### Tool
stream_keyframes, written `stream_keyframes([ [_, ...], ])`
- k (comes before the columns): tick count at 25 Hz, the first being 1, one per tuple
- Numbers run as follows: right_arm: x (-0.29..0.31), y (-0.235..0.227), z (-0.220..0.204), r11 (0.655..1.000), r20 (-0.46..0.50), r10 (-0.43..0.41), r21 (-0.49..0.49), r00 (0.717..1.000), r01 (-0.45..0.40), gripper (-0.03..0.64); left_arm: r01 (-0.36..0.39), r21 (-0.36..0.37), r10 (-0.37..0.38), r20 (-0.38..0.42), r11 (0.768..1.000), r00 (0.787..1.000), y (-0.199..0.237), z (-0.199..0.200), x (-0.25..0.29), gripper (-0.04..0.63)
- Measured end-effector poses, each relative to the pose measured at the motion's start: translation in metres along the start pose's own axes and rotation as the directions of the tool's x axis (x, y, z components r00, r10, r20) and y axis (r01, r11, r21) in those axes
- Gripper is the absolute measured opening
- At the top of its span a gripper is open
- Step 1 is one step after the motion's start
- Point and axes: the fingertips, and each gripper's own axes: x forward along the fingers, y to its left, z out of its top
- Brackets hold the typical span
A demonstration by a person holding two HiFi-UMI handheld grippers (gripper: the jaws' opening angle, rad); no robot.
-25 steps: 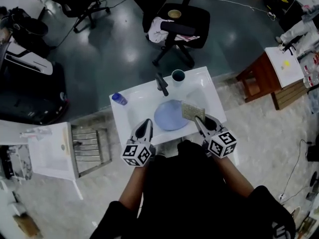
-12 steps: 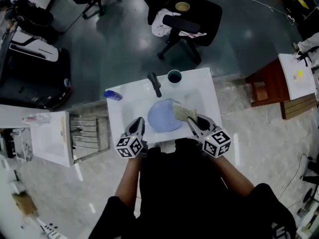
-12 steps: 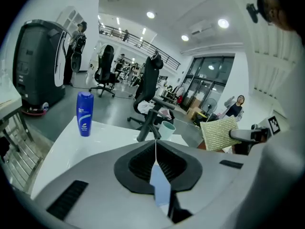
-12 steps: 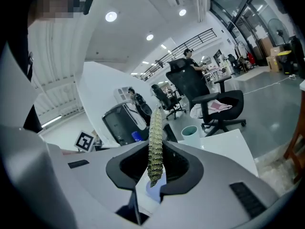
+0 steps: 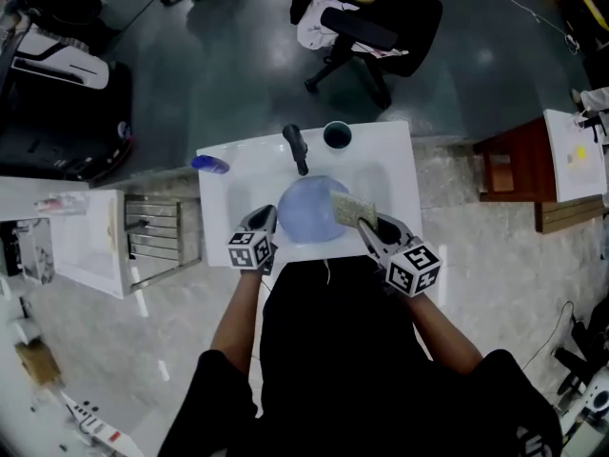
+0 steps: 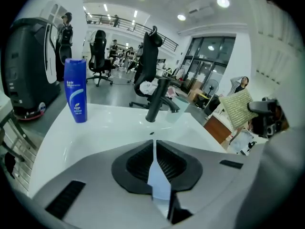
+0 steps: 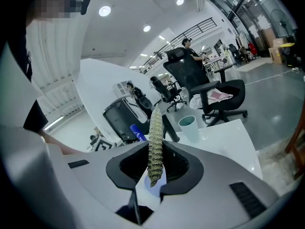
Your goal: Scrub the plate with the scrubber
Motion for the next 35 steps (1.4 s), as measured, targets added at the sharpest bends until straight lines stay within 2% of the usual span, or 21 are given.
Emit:
stream_keyframes([
  [3,0.006,0.005,-0.009,1.000,-0.021,0.009,0.010,1.000,-0.009,0.063,-0.013,-0.057,0.009,-0.068,0.998,0.998,0.014,-0.019,0.013,0.010],
  [5,0.012,0.003,-0.012,1.000,-0.033,0.013,0.008,0.999,-0.013,0.063,-0.030,-0.099,0.020,-0.104,0.995,0.994,0.024,-0.027,0.023,0.061],
  [6,0.016,0.002,-0.013,1.000,-0.036,0.016,0.012,0.999,-0.016,0.064,-0.039,-0.100,0.026,-0.124,0.994,0.992,0.029,-0.031,0.028,0.091],
  [9,0.021,-0.004,-0.020,0.999,-0.044,0.010,0.031,0.999,-0.008,0.063,-0.042,-0.077,0.026,-0.205,0.996,0.979,0.039,-0.049,0.045,0.125],
  [11,0.022,-0.010,-0.025,0.999,-0.055,-0.006,0.048,0.998,0.009,0.064,-0.032,-0.138,-0.003,-0.248,0.990,0.969,0.045,-0.063,0.057,0.147],
  [15,0.027,-0.016,-0.032,0.997,-0.068,-0.026,0.072,0.997,0.031,0.063,-0.056,-0.333,-0.045,-0.287,0.941,0.957,0.062,-0.086,0.076,0.164],
  [21,0.036,-0.020,-0.028,0.995,-0.063,-0.053,0.084,0.997,0.059,0.063,-0.032,-0.450,-0.148,-0.358,0.892,0.922,0.061,-0.110,0.100,0.179],
  [24,0.038,-0.020,-0.027,0.993,-0.063,-0.067,0.092,0.996,0.073,0.063,-0.015,-0.490,-0.184,-0.356,0.872,0.916,0.057,-0.112,0.109,0.187],
  [28,0.039,-0.020,-0.031,0.991,-0.073,-0.091,0.093,0.993,0.097,0.064,-0.019,-0.521,-0.198,-0.357,0.854,0.913,0.058,-0.118,0.116,0.179],
  [31,0.040,-0.019,-0.026,0.989,-0.065,-0.105,0.095,0.992,0.110,0.064,-0.040,-0.559,-0.190,-0.346,0.828,0.919,0.065,-0.116,0.114,0.081],
  [33,0.039,-0.017,-0.021,0.988,-0.050,-0.109,0.100,0.993,0.113,0.064,-0.051,-0.585,-0.195,-0.349,0.809,0.917,0.067,-0.118,0.113,0.066],
  [35,0.039,-0.016,-0.019,0.988,-0.040,-0.115,0.103,0.993,0.119,0.064,-0.059,-0.573,-0.203,-0.381,0.818,0.902,0.066,-0.124,0.113,0.066],
])
